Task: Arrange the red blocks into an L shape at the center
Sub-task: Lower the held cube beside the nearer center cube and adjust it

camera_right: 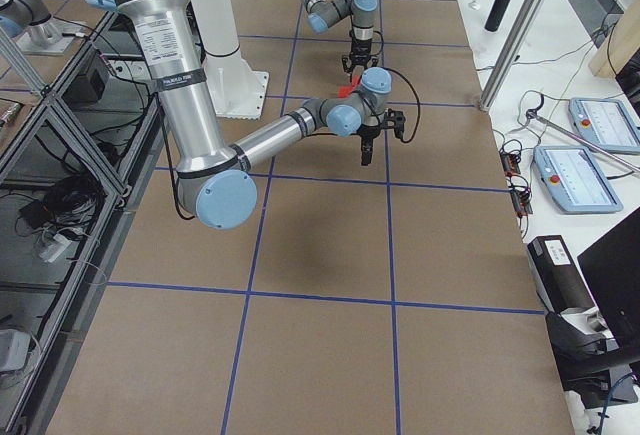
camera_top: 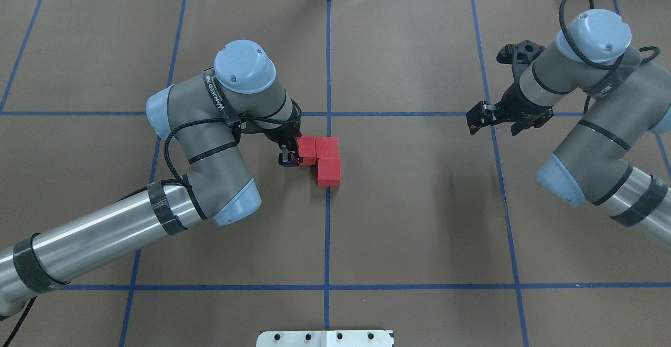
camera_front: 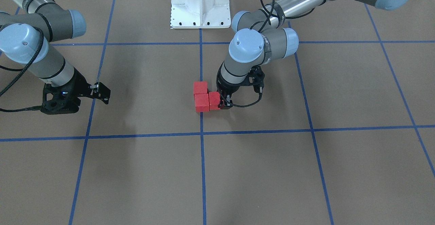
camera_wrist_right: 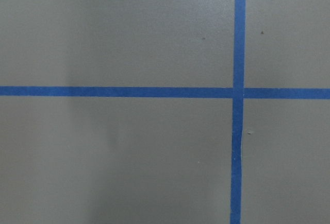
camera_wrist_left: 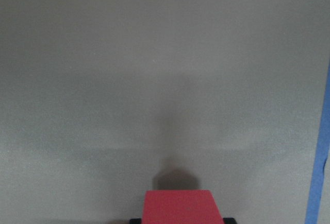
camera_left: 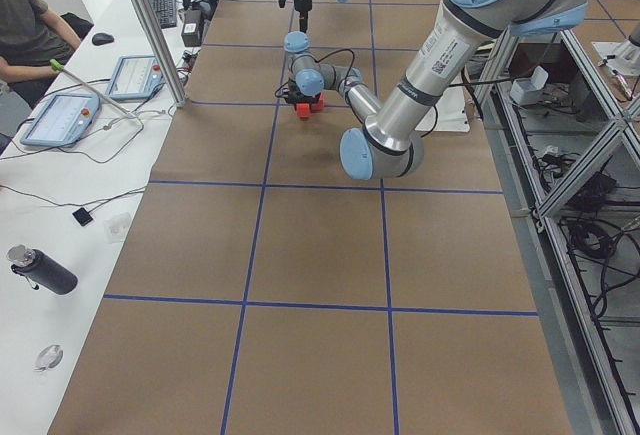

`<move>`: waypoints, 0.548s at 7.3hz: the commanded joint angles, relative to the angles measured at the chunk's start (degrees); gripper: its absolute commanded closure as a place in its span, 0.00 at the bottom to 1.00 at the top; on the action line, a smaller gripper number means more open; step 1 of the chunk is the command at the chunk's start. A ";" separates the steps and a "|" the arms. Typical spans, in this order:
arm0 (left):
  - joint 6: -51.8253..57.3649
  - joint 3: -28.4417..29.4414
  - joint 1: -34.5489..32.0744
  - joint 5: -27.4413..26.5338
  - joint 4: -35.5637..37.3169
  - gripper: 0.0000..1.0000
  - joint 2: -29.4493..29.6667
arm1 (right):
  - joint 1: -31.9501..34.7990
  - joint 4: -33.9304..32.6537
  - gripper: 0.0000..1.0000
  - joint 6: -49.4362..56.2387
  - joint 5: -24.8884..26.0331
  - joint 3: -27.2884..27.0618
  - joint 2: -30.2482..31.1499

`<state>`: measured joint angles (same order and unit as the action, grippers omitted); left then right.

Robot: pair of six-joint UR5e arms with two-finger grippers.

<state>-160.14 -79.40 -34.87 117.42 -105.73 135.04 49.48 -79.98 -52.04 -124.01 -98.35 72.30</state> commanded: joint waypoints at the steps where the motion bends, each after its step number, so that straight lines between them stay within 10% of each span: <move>1: -0.08 0.04 0.07 0.00 0.00 0.00 0.04 | 0.00 0.00 0.00 0.01 0.00 0.09 -0.06; 4: 0.44 -1.88 -0.37 2.61 0.52 0.00 -0.48 | 0.00 0.00 0.00 0.01 0.00 0.00 -0.15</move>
<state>-160.11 -80.01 -34.90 118.06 -105.54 134.97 49.48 -79.98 -52.03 -124.01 -98.27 72.18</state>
